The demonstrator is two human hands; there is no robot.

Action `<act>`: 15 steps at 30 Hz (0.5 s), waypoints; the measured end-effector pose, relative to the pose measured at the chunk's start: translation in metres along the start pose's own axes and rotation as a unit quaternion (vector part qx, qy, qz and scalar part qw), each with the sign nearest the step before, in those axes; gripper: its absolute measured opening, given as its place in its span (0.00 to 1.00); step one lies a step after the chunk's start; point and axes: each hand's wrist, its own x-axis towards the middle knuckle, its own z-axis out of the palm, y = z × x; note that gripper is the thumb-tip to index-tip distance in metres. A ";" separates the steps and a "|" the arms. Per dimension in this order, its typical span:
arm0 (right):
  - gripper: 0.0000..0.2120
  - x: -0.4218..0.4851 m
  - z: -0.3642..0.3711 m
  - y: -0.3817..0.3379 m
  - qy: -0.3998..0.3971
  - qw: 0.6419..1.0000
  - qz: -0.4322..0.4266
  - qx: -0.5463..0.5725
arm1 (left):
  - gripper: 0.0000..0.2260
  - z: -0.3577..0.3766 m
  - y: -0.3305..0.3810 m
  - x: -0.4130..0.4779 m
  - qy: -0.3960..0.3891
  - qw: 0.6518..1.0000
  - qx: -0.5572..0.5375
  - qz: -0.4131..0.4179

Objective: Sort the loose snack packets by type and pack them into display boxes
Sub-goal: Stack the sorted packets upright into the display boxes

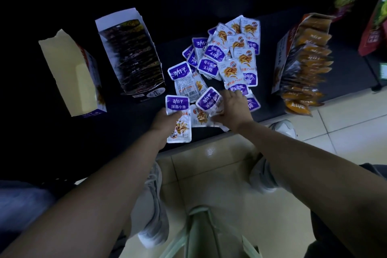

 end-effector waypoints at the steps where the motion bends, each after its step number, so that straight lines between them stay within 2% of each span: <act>1: 0.33 0.002 -0.003 -0.002 0.000 0.996 0.040 0.076 | 0.12 -0.001 -0.001 0.002 0.000 1.000 -0.002 0.004; 4: 0.22 0.010 -0.012 0.000 -0.046 0.954 0.142 0.260 | 0.13 0.000 0.000 0.002 0.002 1.000 -0.008 0.009; 6: 0.10 0.011 -0.014 0.006 -0.056 0.927 0.169 0.330 | 0.12 0.000 -0.001 0.003 0.006 1.000 -0.013 0.013; 7: 0.08 0.010 -0.016 0.009 -0.044 0.919 0.172 0.352 | 0.11 0.001 -0.001 0.004 0.006 1.000 -0.021 0.017; 11: 0.10 0.004 -0.024 0.014 0.005 0.878 0.185 0.442 | 0.12 0.001 0.000 0.003 0.008 0.999 -0.028 0.030; 15: 0.08 0.004 -0.031 0.003 -0.053 0.802 0.198 0.562 | 0.11 0.006 0.005 0.000 -0.014 0.999 -0.039 0.020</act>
